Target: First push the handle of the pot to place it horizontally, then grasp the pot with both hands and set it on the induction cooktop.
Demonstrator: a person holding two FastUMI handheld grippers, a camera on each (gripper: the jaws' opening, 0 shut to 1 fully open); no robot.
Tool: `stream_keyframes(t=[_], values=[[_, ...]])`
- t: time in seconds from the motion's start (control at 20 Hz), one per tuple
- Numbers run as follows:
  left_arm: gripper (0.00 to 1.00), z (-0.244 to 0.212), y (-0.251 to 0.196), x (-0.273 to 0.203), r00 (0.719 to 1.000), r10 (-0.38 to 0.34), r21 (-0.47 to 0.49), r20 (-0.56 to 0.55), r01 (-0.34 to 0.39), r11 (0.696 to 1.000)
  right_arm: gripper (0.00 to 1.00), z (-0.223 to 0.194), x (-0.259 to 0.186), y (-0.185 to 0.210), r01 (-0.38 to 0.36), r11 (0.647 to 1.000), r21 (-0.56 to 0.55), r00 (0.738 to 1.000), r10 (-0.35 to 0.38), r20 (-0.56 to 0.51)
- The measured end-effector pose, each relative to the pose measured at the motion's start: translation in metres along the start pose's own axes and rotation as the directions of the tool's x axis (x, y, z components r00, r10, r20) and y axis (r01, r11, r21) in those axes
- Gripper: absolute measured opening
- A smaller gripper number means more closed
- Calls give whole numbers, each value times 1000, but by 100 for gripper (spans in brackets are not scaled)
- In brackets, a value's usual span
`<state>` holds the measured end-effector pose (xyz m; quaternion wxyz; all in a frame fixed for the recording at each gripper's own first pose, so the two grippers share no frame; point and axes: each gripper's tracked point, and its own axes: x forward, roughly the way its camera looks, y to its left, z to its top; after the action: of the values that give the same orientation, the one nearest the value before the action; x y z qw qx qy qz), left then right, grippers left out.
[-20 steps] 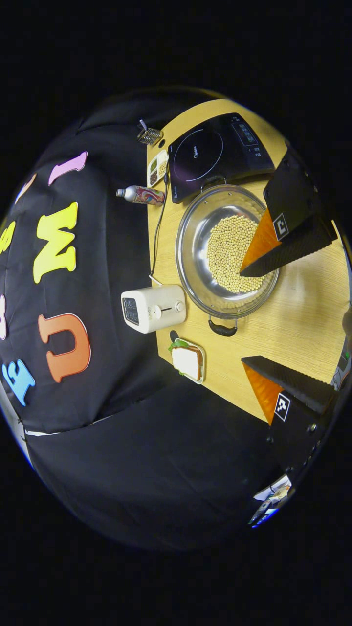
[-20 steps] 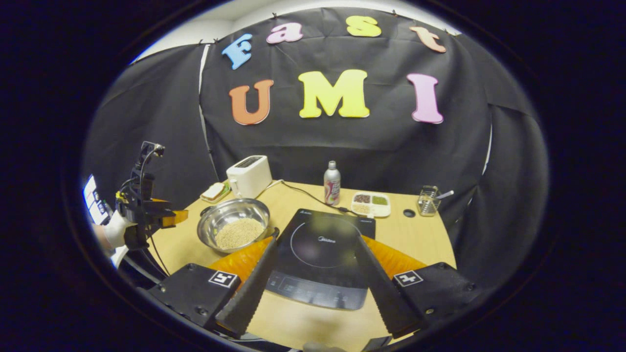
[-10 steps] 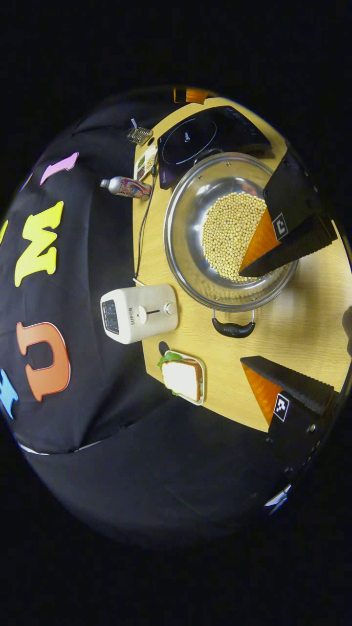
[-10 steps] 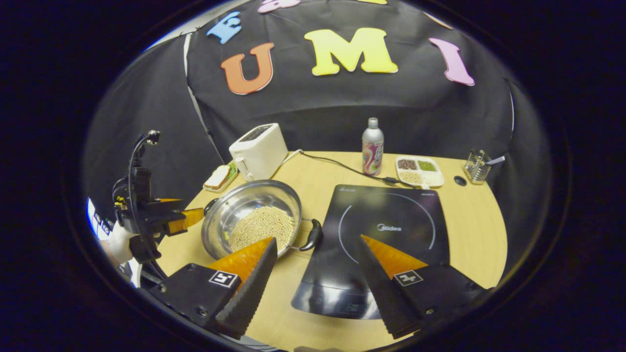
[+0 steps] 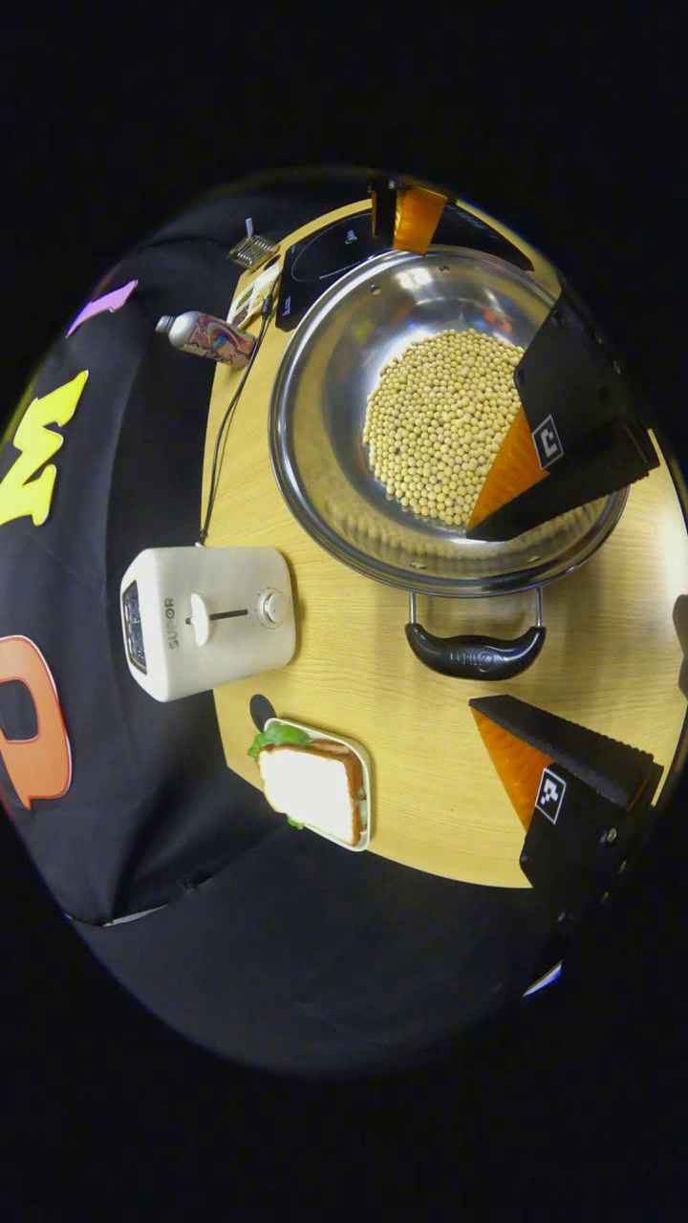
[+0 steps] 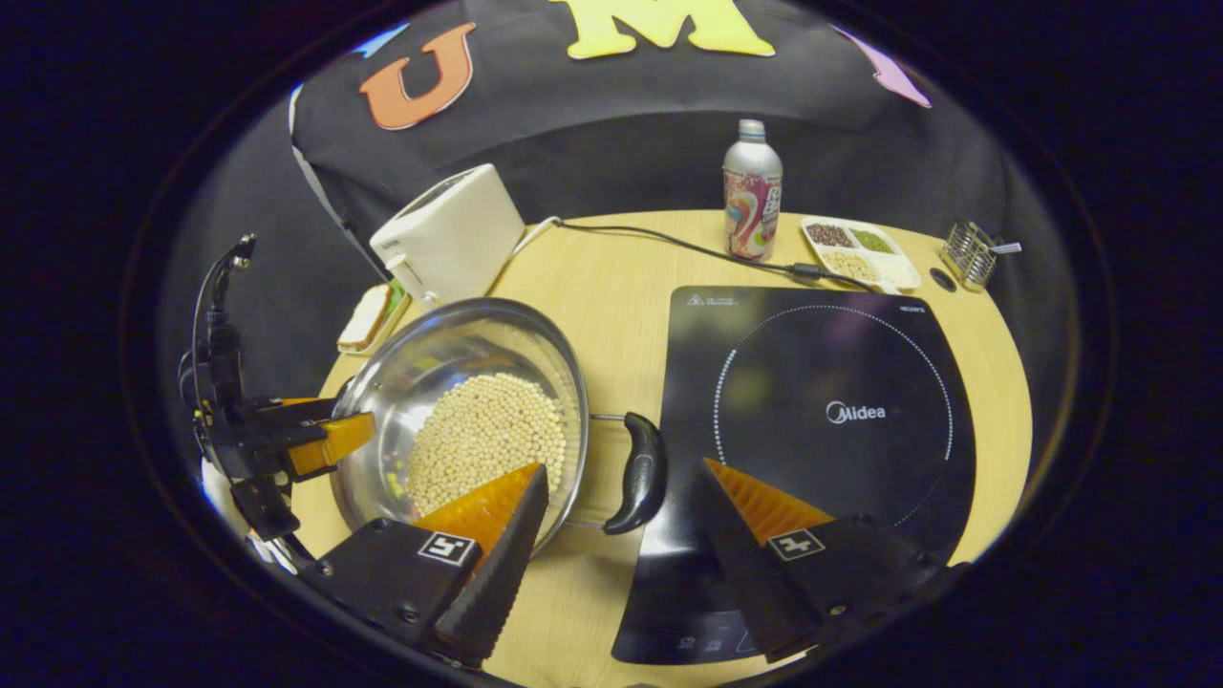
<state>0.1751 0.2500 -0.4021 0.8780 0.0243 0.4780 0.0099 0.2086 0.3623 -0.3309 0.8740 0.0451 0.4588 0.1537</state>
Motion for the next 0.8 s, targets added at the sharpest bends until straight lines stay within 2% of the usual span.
stream_keyframes(t=[0.05,0.15,0.2,0.25,0.3,0.35,0.4,0.45,0.5,0.6,0.8], values=[[100,3,2,6,1000,2,-10,-1,-2,1000,94,-4,6,2,1,1000,-2,1000,-1,-18],[97,0,0,12,999,-18,-25,-27,17,1000,90,1,7,2,28,999,-19,999,-29,-14],[100,-1,3,14,999,-15,-26,-39,14,1000,87,0,7,2,33,999,-21,999,-34,-31],[89,-1,3,16,999,-21,-27,-47,20,999,83,-1,8,4,43,999,-17,998,-43,-41],[87,0,2,16,998,-30,-34,-53,28,999,82,1,12,4,50,999,-14,997,-50,-53],[81,1,-1,18,997,-43,-43,-58,41,998,74,4,11,2,64,998,-9,997,-64,-49],[76,1,-3,19,996,-49,-50,-68,46,998,73,2,12,0,73,997,-1,995,-73,-65],[82,1,-3,20,996,-52,-50,-77,48,998,70,2,12,1,77,997,3,994,-77,-74],[72,0,-4,21,995,-59,-48,-85,55,997,67,2,13,1,78,997,5,994,-77,-76],[71,0,-4,22,991,-74,-58,-110,68,996,68,3,13,1,80,997,14,993,-78,-91],[65,-1,-6,17,982,-125,-95,-144,112,989,63,4,11,1,83,996,36,990,-78,-114]])
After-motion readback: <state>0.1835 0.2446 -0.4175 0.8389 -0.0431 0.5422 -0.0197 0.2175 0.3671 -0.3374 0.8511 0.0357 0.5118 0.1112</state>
